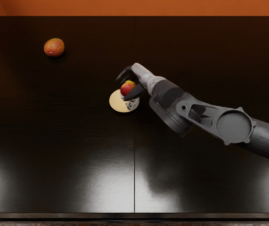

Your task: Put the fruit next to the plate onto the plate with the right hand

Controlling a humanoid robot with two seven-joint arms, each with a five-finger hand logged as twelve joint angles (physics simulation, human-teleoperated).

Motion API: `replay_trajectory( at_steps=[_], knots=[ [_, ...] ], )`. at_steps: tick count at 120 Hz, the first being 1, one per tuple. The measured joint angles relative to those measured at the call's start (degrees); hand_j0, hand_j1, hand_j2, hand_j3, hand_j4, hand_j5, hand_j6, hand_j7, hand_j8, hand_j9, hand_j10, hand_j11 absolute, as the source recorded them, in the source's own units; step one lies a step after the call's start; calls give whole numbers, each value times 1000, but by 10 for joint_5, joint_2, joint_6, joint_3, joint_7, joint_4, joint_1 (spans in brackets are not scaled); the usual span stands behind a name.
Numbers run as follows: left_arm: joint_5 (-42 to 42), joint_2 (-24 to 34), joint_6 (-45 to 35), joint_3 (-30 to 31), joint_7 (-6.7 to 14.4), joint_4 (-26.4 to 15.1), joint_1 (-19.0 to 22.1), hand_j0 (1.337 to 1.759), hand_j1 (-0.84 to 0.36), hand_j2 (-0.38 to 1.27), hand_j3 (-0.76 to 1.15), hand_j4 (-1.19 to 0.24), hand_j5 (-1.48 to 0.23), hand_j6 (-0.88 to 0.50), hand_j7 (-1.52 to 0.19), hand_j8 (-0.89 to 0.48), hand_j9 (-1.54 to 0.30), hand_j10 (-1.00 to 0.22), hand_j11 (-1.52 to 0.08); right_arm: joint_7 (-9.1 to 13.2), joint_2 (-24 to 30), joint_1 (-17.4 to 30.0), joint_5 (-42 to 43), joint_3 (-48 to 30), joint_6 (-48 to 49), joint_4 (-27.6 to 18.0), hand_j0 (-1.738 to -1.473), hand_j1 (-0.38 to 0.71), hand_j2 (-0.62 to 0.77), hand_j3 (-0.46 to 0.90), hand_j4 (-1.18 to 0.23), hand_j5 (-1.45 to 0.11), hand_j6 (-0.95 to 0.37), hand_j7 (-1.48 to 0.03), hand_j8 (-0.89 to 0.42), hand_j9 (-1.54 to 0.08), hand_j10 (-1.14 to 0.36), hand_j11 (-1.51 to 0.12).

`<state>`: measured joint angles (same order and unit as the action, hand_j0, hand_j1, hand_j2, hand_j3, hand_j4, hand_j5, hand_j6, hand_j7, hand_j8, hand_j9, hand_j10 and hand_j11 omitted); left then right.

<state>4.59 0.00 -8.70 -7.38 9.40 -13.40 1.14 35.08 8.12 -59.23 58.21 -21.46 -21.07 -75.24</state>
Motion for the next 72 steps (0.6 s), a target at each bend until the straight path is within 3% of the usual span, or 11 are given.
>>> replay_trajectory(
  at_steps=[39, 72],
  knots=[
    [0, 0, 0, 0, 0, 0, 0, 1658, 341, 1, 0, -7, -9, -7, -9, -7, -9, -7, -9, 0, -16, 4, 2, 1, 10, 33, -1655, 230, 49, 0, -577, -777, -535, -762, -430, -778, -531, -775],
    [0, 0, 0, 0, 0, 0, 0, 1658, 341, 1, 0, -7, -9, -7, -9, -7, -9, -7, -9, 0, -65, 2, -1, 6, 32, 128, -1655, 232, 54, 0, -576, -766, -533, -757, -432, -770, -532, -767]
  ],
)
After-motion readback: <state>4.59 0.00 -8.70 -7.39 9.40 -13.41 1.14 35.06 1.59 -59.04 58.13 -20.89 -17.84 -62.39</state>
